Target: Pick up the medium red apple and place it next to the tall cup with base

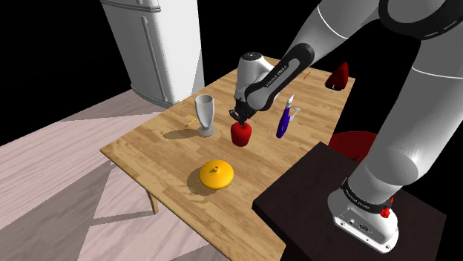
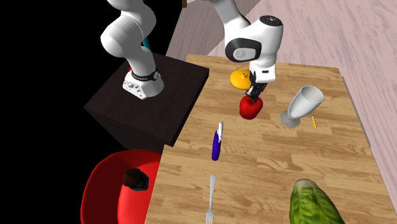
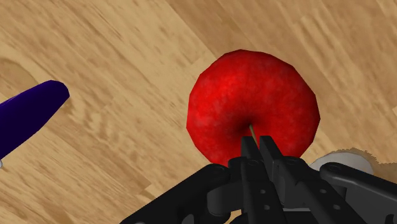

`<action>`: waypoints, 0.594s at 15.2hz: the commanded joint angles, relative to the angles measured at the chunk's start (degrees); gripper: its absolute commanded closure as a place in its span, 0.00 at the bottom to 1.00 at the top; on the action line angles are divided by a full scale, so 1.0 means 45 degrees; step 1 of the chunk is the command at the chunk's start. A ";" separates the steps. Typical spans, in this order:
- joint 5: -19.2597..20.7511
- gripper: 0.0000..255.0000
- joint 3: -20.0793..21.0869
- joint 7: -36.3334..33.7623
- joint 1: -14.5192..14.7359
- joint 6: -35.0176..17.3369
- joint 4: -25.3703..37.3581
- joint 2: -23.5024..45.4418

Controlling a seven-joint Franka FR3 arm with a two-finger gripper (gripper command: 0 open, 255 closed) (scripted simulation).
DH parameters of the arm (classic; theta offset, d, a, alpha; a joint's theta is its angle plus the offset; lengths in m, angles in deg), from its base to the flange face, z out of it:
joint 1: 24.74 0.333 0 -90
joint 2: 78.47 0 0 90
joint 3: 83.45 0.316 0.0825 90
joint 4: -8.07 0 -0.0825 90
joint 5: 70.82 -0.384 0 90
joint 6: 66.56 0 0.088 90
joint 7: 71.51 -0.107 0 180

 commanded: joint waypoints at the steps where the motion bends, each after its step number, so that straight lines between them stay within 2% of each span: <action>1: 0.0091 1.00 -0.0028 -0.0089 0.0026 -0.0131 -0.0012 0.0115; 8: 0.0092 1.00 -0.0029 -0.0090 0.0026 -0.0131 -0.0011 0.0115; 9: 0.0092 0.00 -0.0029 -0.0091 0.0027 -0.0130 -0.0010 0.0116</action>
